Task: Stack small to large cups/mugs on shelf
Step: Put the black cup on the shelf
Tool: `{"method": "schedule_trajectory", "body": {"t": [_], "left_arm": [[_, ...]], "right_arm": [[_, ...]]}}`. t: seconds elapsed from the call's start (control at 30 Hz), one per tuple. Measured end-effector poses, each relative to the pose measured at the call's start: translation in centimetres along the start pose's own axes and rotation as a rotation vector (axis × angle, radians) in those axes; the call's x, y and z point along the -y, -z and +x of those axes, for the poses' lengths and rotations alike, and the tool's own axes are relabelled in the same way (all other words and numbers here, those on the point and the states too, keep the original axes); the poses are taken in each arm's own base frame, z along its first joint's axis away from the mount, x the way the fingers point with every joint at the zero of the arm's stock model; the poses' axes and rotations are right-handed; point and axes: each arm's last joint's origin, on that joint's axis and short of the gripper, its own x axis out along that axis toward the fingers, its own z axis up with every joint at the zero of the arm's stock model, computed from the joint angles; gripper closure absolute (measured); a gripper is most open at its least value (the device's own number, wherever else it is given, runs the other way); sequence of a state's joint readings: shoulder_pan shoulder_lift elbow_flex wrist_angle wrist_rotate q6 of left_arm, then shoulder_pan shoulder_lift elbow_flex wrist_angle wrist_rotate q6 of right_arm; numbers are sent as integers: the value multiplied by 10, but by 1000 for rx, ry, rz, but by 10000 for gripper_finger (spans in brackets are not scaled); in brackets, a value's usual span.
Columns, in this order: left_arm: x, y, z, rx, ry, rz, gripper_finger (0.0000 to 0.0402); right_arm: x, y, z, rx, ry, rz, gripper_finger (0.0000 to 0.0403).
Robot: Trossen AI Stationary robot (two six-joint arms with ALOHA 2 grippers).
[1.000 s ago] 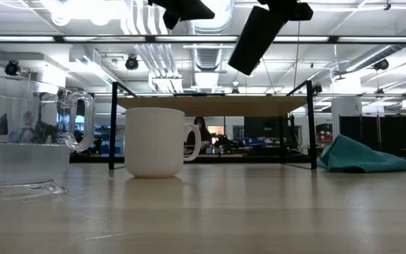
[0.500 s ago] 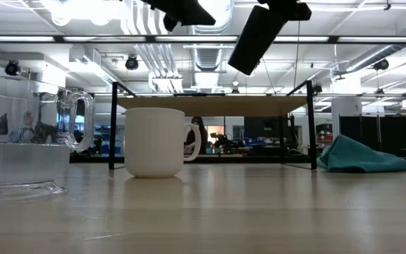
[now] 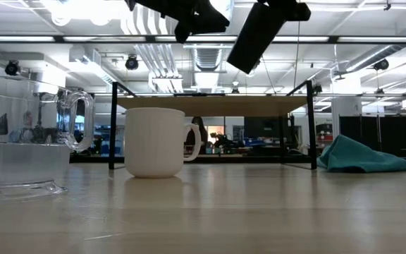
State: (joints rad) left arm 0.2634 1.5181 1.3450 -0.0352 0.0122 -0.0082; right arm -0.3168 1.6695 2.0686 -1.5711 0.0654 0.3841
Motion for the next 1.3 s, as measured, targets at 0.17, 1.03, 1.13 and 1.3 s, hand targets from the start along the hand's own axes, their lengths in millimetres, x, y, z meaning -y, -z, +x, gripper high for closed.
{"method": "schedule_trajectory", "body": {"t": [0.17, 1.03, 1.13, 1.3], "left_arm": [[1, 1, 0, 0, 22, 15, 299], [-2, 38, 45, -70, 37, 11, 299], [-2, 42, 50, -86, 36, 11, 299], [-2, 44, 54, -68, 35, 12, 299]], "right_arm": [[0, 0, 0, 1, 2, -3, 394], [6, 2, 19, -64, 49, 30, 394], [6, 2, 21, -72, 58, 28, 394], [12, 0, 23, -67, 85, 46, 394]]}}
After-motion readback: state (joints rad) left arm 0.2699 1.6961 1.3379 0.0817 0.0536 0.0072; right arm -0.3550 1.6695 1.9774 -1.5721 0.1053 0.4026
